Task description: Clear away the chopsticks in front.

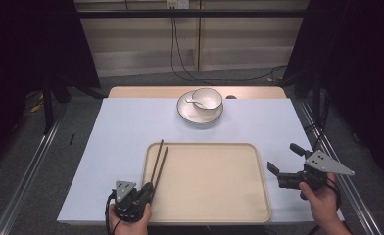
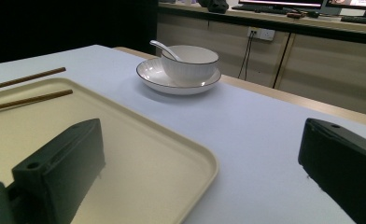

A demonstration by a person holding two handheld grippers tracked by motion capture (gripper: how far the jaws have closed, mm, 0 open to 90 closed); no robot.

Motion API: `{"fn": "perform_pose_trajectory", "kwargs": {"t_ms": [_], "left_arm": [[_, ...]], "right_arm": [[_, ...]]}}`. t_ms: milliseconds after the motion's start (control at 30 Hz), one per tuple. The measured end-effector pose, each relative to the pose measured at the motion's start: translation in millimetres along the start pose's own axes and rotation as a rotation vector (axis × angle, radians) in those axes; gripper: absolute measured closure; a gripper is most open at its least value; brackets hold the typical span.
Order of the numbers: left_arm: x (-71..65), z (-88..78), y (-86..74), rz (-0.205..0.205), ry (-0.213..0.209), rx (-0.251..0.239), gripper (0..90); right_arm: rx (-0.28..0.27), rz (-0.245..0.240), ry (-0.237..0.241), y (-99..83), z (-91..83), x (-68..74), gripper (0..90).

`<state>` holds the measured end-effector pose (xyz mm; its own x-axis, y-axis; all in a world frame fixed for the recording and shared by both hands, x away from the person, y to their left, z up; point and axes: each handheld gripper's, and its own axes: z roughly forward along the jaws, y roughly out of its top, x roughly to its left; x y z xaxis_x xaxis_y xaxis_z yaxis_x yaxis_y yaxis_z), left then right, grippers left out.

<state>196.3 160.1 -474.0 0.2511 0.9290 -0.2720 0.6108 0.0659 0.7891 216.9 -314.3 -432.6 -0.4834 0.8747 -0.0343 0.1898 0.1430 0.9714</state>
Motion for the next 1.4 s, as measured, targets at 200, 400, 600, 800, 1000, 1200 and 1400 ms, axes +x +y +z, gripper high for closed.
{"fn": "perform_pose_trajectory", "kwargs": {"t_ms": [200, 400, 600, 800, 1000, 1200, 1400], "left_arm": [[0.6, 1.1, -0.2, -0.003, 0.003, 0.008, 85.0], [1.4, 2.5, -0.8, 0.001, 0.03, 0.014, 85.0], [0.5, 2.5, 0.6, 0.007, 0.028, -0.004, 82.8], [-0.3, 2.6, 5.5, 0.01, 0.015, -0.013, 78.0], [-2.1, 2.2, 16.0, 0.007, -0.031, -0.041, 68.5], [-6.0, 3.0, 29.2, 0.016, -0.069, -0.063, 57.8], [-8.9, 8.4, 41.4, 0.042, -0.115, -0.069, 48.3]], "right_arm": [[-0.002, -0.001, -0.01, 0.3, -0.4, -0.4, 0.0], [0.003, -0.001, 0.0, -0.2, -0.2, -0.2, 0.0], [0.004, 0.002, 0.001, -0.1, -0.3, -0.1, 0.0], [0.005, 0.002, 0.001, -0.1, 0.0, 0.0, 0.0], [0.004, -0.007, 0.003, 0.3, 2.1, 0.2, 0.2], [0.012, -0.001, 0.003, 0.0, 1.7, 0.0, 0.2], [0.009, -0.005, 0.0, 0.1, 0.9, 0.0, 0.2]]}}
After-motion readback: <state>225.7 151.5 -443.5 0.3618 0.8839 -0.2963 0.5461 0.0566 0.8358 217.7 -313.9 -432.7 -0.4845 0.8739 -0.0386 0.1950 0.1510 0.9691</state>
